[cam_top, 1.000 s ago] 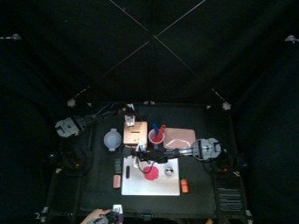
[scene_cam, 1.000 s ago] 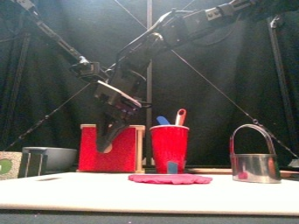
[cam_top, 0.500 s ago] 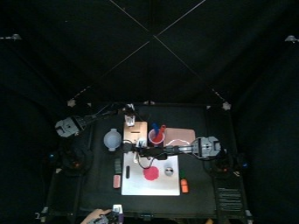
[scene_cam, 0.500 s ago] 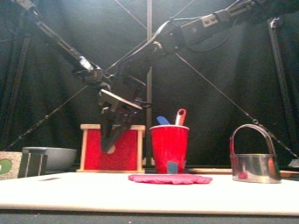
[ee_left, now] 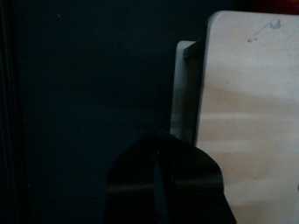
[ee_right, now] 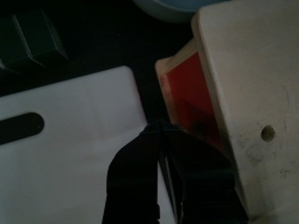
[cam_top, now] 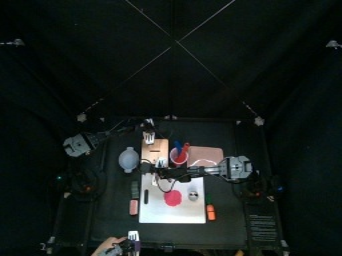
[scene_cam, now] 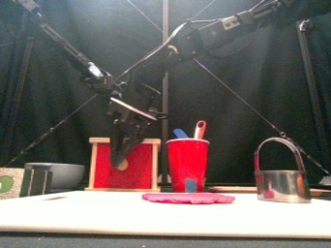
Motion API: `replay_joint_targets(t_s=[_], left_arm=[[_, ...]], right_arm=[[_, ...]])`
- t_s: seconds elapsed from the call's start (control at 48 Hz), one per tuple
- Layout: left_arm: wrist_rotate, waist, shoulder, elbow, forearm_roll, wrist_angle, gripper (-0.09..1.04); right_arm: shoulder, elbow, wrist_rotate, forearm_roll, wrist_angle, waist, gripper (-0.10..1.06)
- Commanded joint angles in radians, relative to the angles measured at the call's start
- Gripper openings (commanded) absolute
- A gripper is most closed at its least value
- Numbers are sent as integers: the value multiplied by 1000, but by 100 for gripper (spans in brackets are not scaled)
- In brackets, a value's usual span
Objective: Get the cutter from the drawer then cut the dough then place the extra dough in the bowl
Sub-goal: Cut the dough
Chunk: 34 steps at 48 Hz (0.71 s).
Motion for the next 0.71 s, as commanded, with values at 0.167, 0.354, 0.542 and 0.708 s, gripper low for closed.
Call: replay_joint_targets(t_s=[0.167,0.354,0.542,0.708], left_arm=[[-3,-3,-44,-49,-8,-29,35],[-3,6,-83,-64,-35,-67,35],[-2,0,-140,-52,-107,-100,35],[-3,-40,-184,-12,-146,-150,35]], right_arm=[[-49,-61,6,17,3,78,8],[-89,-60,6,14,25,121,8],[-170,11,2,-12,29,143,8],[-268,110,6,-21,28,155,8]])
